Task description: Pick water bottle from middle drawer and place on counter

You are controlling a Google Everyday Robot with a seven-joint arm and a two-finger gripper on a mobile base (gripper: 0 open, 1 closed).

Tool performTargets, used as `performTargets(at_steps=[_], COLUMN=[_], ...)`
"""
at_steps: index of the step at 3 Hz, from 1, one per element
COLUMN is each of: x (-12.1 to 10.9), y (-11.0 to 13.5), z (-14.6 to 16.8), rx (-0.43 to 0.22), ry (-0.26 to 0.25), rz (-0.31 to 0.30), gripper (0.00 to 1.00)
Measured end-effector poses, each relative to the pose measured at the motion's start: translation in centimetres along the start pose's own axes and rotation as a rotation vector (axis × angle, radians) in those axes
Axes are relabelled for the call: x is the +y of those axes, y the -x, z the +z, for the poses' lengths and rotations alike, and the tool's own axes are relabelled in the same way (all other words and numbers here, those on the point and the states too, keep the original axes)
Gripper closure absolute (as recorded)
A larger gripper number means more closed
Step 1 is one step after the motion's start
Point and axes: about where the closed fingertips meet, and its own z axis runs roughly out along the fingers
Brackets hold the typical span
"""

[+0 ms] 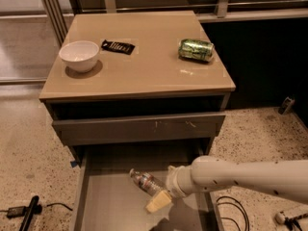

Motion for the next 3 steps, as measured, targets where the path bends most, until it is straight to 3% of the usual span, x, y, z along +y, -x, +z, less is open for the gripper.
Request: performTargets(at_steps=[2, 3], x=[-0.7, -2.0], y=[-1.1, -0.8], z=[7.3, 12.4], rx=[-0.014, -0.073], ry=[-0.005, -0.042], rz=[0.033, 0.021], gripper=[0.00, 0.00])
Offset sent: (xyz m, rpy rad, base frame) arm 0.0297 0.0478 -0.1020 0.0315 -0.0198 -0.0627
